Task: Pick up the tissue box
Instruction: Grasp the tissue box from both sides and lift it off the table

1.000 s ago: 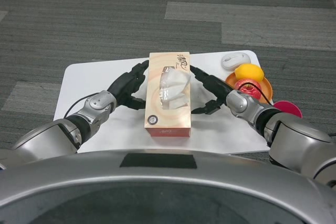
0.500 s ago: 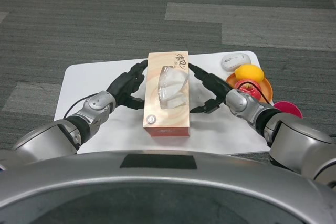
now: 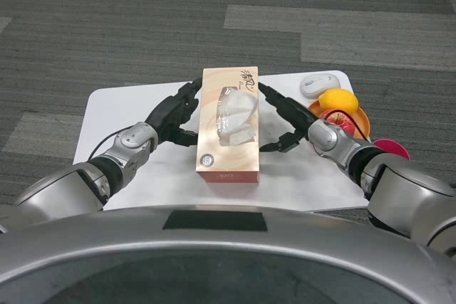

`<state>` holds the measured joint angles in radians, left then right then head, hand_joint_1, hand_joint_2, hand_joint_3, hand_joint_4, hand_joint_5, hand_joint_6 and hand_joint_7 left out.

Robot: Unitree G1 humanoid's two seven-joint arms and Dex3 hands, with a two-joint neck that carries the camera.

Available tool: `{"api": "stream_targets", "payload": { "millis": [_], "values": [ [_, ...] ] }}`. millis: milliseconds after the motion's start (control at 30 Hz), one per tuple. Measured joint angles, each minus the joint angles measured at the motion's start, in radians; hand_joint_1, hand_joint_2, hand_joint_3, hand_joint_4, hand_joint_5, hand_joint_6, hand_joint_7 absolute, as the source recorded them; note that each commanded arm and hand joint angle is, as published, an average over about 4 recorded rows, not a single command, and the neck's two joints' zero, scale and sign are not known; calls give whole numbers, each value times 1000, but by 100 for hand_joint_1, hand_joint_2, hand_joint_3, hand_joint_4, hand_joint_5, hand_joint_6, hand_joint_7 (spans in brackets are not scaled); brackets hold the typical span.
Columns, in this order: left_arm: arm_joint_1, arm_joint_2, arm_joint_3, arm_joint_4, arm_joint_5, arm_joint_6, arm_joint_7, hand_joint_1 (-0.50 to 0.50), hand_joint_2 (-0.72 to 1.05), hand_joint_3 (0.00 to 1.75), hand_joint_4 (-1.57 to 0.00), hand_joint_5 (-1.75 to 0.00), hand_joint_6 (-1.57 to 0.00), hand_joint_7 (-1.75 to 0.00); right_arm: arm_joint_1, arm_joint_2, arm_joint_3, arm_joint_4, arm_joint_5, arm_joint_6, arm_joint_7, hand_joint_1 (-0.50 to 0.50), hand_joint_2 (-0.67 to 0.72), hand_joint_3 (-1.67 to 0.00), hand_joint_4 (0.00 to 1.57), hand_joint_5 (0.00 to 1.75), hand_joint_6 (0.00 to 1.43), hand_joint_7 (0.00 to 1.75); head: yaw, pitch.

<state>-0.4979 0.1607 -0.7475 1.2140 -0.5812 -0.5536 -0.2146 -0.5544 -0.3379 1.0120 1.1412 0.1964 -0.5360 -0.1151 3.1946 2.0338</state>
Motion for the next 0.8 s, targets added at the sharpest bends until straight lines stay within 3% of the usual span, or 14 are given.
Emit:
{"api": "stream_targets", "payload": {
  "millis": [800],
  "values": [
    [13, 15, 15, -78, -59, 0, -17, 50, 105, 17, 0, 0, 0, 0, 0, -20, -62, -48, -2, 2, 2, -46, -49, -40, 0, 0, 0, 0, 6, 11]
  ]
}}
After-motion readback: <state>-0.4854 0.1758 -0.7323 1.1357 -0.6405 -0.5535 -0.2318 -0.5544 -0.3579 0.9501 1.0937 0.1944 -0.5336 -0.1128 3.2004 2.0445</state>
